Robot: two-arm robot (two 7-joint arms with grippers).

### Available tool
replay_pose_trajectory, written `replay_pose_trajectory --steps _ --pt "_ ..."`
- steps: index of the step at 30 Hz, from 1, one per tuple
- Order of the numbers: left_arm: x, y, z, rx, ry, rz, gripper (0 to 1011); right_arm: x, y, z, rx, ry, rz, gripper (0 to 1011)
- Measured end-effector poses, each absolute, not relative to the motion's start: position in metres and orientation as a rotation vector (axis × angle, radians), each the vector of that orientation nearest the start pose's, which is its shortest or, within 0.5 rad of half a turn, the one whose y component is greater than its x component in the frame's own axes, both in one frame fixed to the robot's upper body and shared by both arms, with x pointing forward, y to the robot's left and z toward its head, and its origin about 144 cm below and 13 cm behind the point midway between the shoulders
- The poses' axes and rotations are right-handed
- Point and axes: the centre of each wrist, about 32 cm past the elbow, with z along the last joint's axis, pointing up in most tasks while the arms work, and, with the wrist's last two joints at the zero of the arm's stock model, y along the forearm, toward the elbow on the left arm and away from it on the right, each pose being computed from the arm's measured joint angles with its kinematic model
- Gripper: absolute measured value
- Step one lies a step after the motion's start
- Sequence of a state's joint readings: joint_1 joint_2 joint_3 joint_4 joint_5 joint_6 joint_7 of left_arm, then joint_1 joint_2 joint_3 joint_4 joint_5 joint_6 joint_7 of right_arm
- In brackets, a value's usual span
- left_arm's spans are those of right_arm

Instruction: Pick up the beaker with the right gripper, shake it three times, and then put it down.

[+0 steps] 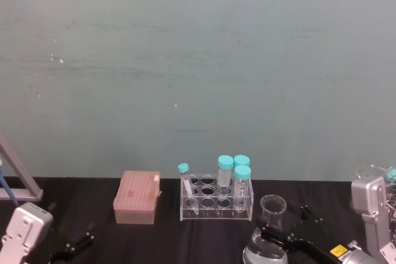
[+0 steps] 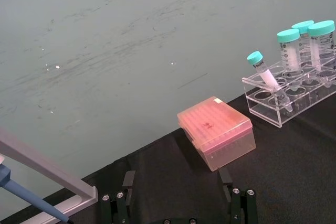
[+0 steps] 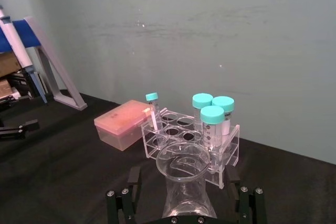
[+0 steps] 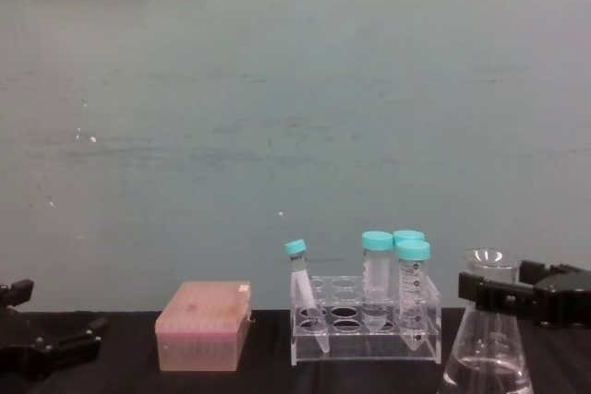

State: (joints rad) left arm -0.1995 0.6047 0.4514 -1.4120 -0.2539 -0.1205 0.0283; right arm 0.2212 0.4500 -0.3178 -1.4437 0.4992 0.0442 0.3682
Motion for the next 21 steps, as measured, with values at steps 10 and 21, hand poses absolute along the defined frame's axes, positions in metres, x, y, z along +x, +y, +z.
replay_pose_trajectory --steps 10,21 --pt "0.489 0.310 1.140 0.304 -0.285 1.248 1000 0.518 -0.278 1.162 -0.065 0.074 -0.984 1000" --pt "0.489 0.310 1.140 0.304 -0.285 1.248 1000 0.524 -0.276 1.156 -0.065 0.076 -0.994 999"
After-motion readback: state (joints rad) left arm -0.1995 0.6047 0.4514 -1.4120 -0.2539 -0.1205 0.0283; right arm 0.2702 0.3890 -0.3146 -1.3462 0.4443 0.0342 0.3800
